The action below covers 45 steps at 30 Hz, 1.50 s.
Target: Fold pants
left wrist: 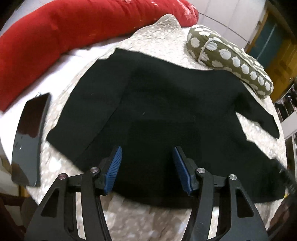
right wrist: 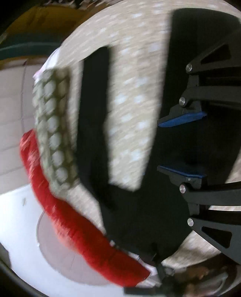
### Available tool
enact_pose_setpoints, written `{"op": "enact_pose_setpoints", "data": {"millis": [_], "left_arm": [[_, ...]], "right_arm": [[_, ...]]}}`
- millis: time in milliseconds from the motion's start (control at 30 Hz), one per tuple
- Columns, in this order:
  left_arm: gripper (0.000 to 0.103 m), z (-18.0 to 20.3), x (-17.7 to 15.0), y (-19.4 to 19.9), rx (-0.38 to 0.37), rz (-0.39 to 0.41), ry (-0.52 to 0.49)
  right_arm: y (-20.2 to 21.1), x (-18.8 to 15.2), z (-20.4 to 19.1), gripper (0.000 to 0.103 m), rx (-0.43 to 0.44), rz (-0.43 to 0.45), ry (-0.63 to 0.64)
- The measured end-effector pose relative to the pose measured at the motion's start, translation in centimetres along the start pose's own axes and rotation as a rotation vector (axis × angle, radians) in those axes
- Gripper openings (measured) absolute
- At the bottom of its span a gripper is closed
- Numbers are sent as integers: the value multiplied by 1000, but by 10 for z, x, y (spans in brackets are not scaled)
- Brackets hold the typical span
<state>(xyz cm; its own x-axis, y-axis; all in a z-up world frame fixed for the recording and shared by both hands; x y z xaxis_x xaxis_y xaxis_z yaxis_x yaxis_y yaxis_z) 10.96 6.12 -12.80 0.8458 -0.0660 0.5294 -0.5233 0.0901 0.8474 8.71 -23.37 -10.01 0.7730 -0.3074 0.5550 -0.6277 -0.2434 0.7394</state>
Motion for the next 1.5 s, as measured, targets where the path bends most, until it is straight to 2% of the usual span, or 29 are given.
{"op": "enact_pose_setpoints", "data": {"millis": [133, 200, 267, 333, 400, 500, 600, 667, 733, 767, 833, 867, 900, 933, 1000, 1100, 1233, 1367, 1433, 1500], "left_arm": [[58, -1, 35, -8, -14, 36, 10], [58, -6, 50, -24, 4, 6, 24], [58, -13, 64, -43, -4, -17, 51], [58, -20, 69, -55, -8, -33, 62], [62, -22, 73, -60, -29, -19, 62], [64, -25, 78, -66, -62, 4, 71], [66, -23, 81, -67, -72, 7, 73], [66, -22, 82, -68, -68, 13, 64], [66, -22, 82, -66, -70, 20, 64], [66, -23, 82, -65, -75, 23, 68], [66, -27, 81, -58, -90, 41, 90], [66, -30, 80, -54, -82, 49, 101], [66, -37, 80, -46, -41, 66, 110], [66, -47, 80, -34, 18, 96, 117], [66, -62, 80, -13, 49, 142, 145], [66, -77, 75, 8, 14, 173, 198], [66, -93, 52, 32, -6, 207, 257], [66, -97, 32, 44, -22, 222, 291], [66, -100, 23, 48, -32, 223, 304], [67, -96, 19, 49, -38, 214, 285]], "right_arm": [[-23, 57, -46, 45, 46, 43, 167], [-43, 83, -61, 47, 53, 61, 231], [-70, 105, -69, 48, 51, 42, 292], [-105, 123, -71, 48, 7, -6, 363], [-128, 130, -71, 48, -19, -54, 436], [-162, 130, -70, 48, -32, -145, 546], [-178, 131, -65, 48, -25, -185, 581], [-180, 132, -62, 47, 12, -198, 534], [-177, 130, -61, 28, 39, -207, 494], [-174, 128, -61, 23, 40, -201, 497], [-164, 122, -63, 5, -13, -163, 554], [-157, 119, -65, 4, -35, -145, 575], [-146, 118, -65, 4, -36, -133, 577], [-129, 117, -68, 4, -23, -109, 565], [-90, 115, -72, 4, 18, -49, 540], [-25, 94, -75, 4, 102, 33, 497], [30, 33, -76, 4, 177, 54, 462], [38, -44, -58, 4, 206, -28, 402], [22, -83, -49, 4, 178, -103, 385], [14, -102, -47, 4, 155, -139, 377]]}}
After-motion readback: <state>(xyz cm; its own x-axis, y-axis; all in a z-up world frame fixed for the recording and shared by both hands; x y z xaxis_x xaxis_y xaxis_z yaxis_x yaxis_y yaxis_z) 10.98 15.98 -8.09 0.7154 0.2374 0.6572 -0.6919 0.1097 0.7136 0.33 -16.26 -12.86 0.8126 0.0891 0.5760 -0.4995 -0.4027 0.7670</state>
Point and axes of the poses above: each gripper's, at about its wrist camera, not at the fingertips, and y roughly against the way its jaws point, z to its right, x to its top, the point moved 9 cm from there along -y, roughly the way its jaws point, and after that the axes turned 14 degrees about -y, right-handed, at the moved point
